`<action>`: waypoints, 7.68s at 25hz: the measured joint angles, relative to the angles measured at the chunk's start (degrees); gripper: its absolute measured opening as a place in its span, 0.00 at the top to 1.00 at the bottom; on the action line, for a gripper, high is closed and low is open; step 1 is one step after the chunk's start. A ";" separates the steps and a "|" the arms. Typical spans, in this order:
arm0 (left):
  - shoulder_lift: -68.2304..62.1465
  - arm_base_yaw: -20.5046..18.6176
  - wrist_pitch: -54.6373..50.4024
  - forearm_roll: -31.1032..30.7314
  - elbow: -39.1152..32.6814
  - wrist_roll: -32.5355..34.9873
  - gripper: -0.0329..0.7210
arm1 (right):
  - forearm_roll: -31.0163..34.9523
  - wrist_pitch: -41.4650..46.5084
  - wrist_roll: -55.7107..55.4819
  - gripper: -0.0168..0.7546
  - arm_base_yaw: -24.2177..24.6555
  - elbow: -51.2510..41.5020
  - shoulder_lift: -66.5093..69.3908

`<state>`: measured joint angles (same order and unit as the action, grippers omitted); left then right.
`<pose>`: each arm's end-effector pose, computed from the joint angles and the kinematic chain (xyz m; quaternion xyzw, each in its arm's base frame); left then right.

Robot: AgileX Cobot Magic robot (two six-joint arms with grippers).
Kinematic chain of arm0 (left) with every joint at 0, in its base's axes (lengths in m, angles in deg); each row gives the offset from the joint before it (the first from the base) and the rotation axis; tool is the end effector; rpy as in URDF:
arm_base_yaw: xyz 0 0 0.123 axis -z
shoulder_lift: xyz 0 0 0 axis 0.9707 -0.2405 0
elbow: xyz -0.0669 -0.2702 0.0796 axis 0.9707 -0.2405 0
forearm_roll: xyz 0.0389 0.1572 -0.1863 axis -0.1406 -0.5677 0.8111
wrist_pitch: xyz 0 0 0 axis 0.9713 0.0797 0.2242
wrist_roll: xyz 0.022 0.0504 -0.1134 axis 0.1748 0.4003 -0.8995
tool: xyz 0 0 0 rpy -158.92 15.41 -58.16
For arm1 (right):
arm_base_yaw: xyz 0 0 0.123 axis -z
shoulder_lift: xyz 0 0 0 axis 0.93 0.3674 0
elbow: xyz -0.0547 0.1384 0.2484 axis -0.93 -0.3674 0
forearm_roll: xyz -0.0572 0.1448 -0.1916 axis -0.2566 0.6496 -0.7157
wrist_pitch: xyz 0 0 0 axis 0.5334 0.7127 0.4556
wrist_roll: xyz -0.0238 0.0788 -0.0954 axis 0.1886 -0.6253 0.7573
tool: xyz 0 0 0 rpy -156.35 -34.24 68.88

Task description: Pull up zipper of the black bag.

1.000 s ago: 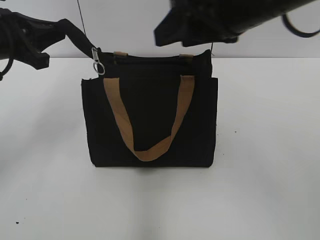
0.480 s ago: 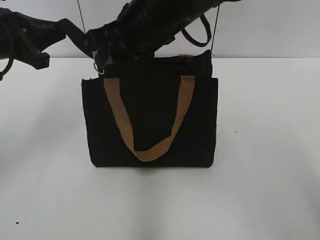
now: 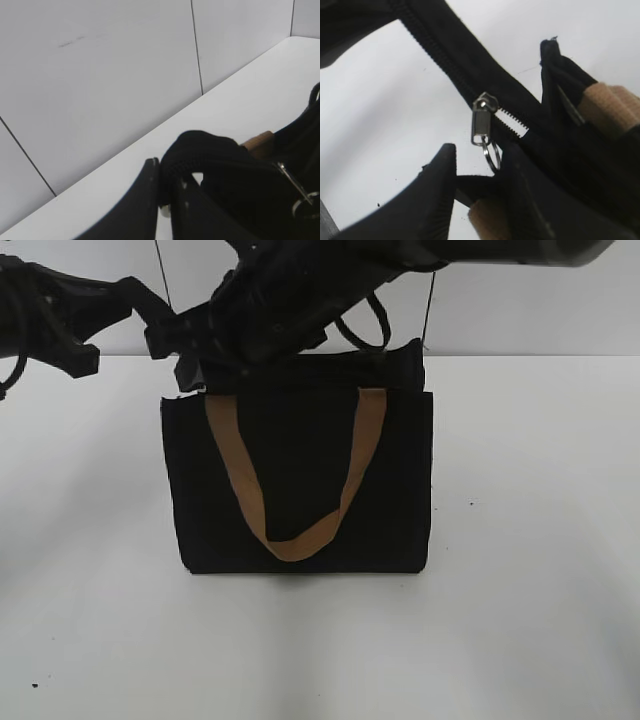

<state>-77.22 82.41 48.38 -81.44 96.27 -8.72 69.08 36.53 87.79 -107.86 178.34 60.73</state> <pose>0.3254 -0.1019 0.2634 0.3494 0.6919 -0.1265 0.6190 0.3444 0.3238 0.2384 -0.2669 0.8790 0.2678 0.2904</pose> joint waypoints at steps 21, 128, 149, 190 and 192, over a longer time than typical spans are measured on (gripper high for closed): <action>0.00 0.00 2.16 -0.05 0.00 -0.02 0.91 | -0.26 -7.15 -12.15 0.93 -0.11 0.00 2.83; 38.73 25.82 -101.38 53.11 -4.24 19.17 0.29 | -25.03 37.85 -8.31 0.28 11.70 -22.55 -51.73; 67.98 25.82 -101.60 58.90 -12.69 31.50 0.20 | -25.06 35.70 -10.00 0.22 11.70 -60.62 -95.33; 84.73 -1.76 -98.34 62.16 -15.20 36.26 0.33 | -24.28 31.50 -10.05 0.22 40.20 -62.70 -109.77; 85.72 -2.34 -98.34 62.16 -15.19 36.26 0.33 | -24.10 31.44 -10.05 0.22 40.20 -62.70 -110.44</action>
<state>8.50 80.07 -49.96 -19.29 81.08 27.55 44.98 67.97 77.74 -67.65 115.64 -49.71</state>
